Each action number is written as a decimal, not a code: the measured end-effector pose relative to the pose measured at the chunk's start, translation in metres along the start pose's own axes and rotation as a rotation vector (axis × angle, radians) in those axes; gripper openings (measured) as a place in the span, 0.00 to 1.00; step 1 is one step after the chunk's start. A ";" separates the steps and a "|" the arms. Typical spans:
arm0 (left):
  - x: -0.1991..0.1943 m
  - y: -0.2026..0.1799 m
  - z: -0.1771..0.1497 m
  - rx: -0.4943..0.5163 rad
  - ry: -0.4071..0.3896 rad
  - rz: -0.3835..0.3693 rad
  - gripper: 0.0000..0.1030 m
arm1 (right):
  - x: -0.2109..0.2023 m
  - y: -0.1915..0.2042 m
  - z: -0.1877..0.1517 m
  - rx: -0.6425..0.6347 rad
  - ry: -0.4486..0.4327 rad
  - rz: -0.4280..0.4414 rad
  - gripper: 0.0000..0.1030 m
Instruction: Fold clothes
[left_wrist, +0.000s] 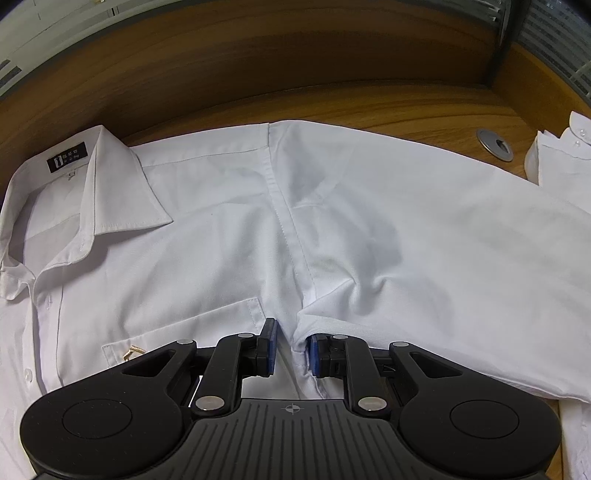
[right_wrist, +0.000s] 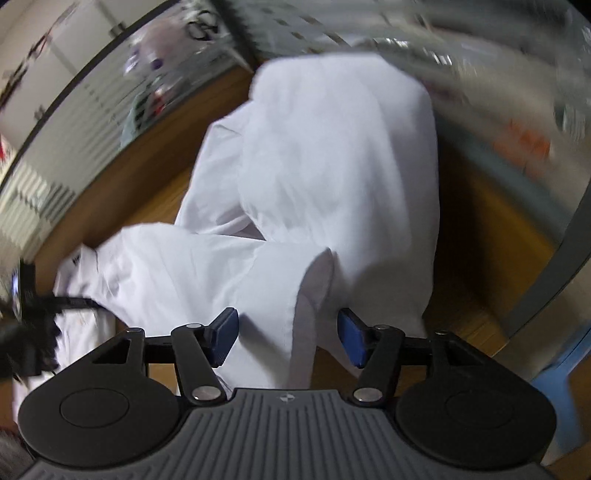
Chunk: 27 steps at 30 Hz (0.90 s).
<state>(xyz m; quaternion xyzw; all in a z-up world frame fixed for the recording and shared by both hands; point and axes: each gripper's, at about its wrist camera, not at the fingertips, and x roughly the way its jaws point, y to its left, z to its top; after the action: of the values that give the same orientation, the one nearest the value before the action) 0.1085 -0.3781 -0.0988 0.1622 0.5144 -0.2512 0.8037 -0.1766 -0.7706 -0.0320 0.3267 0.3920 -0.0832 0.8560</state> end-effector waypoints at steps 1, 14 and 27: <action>0.000 -0.001 0.000 0.007 -0.002 0.004 0.20 | 0.004 -0.004 0.000 0.029 0.003 0.018 0.46; -0.017 -0.012 -0.012 0.017 -0.089 -0.085 0.21 | -0.060 0.115 0.093 -0.240 -0.206 -0.004 0.05; -0.020 -0.061 -0.018 -0.064 -0.168 -0.141 0.41 | -0.019 0.189 0.251 -0.465 -0.210 -0.073 0.05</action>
<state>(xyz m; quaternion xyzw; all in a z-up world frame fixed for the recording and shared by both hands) 0.0534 -0.4146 -0.0886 0.0781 0.4630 -0.3035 0.8291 0.0406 -0.7838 0.1951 0.0961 0.3211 -0.0552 0.9405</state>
